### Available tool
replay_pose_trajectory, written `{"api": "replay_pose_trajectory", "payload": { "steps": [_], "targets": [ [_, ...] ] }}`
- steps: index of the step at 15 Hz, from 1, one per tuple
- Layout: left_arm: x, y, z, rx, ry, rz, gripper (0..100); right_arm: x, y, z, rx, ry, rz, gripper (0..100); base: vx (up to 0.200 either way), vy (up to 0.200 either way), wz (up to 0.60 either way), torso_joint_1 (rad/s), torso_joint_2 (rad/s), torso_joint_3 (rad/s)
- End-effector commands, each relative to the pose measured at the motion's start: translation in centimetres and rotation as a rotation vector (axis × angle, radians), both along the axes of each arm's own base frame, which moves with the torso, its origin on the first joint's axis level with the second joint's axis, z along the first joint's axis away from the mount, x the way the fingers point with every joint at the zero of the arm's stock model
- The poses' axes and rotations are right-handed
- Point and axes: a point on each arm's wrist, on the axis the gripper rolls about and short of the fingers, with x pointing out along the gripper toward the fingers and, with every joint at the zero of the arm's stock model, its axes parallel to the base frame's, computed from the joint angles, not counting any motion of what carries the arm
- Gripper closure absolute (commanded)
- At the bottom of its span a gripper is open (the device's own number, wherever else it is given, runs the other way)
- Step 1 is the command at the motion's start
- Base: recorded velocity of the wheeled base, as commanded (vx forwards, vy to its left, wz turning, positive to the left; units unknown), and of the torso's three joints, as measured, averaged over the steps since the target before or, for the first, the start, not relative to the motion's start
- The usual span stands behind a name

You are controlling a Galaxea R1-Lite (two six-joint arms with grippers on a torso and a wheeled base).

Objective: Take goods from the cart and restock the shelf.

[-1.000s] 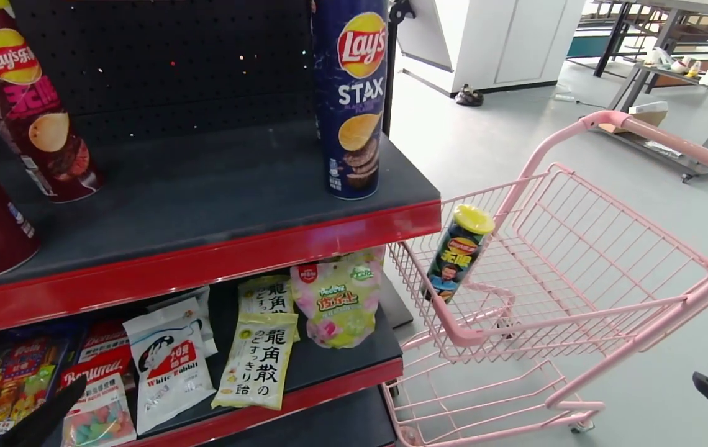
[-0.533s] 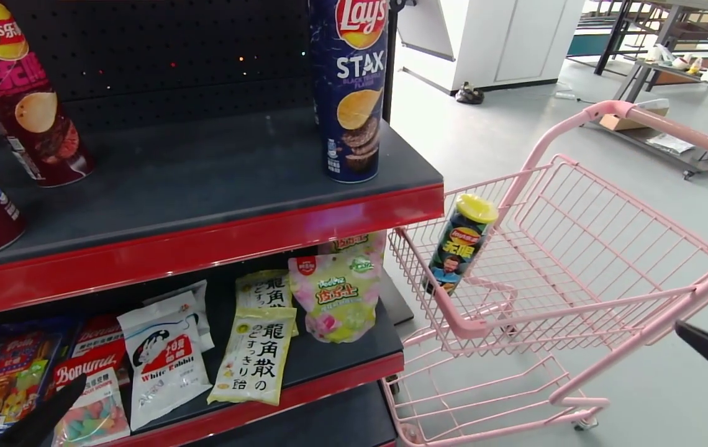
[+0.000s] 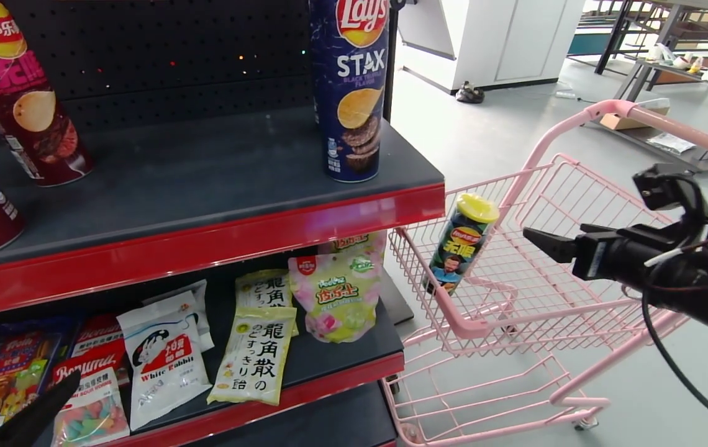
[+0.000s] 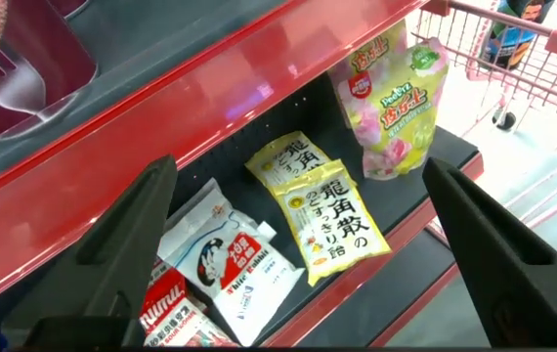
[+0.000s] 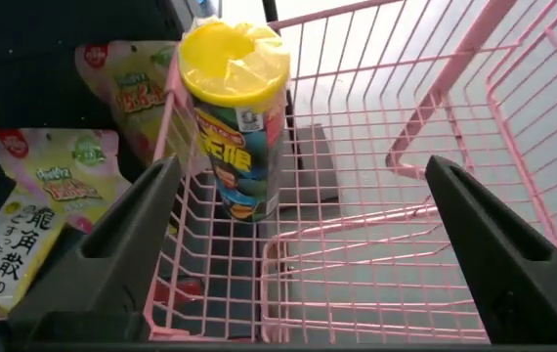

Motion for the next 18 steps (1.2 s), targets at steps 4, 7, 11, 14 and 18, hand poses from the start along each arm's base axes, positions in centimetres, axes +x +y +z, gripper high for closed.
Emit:
{"api": "replay_pose_trajectory", "payload": {
  "steps": [4,7,11,14,18],
  "targets": [
    [0.0,0.0,0.1,0.000,-0.003,0.009,0,4.8,3.4,-3.9,-0.032,0.113,0.052,0,0.000,0.000,0.00,0.000,0.00,0.000],
    [0.0,0.0,0.0,0.000,0.002,0.010,0,6.0,4.4,-4.8,-0.026,0.134,0.031,0,0.000,0.000,0.00,0.000,0.00,0.000],
    [0.0,0.0,0.0,0.001,0.003,0.015,0,7.4,5.9,-5.0,-0.016,0.121,0.027,0,0.000,0.000,0.00,0.000,0.00,0.000],
    [0.0,0.0,0.0,0.001,0.003,0.016,0,9.1,6.8,-5.3,0.005,0.112,-0.004,0,0.000,0.000,0.00,0.000,0.00,0.000],
    [0.1,0.0,-0.1,0.003,0.007,0.015,0,11.0,7.4,-5.9,0.017,0.104,-0.037,0,0.000,0.000,0.00,0.000,0.00,0.000]
  ]
}}
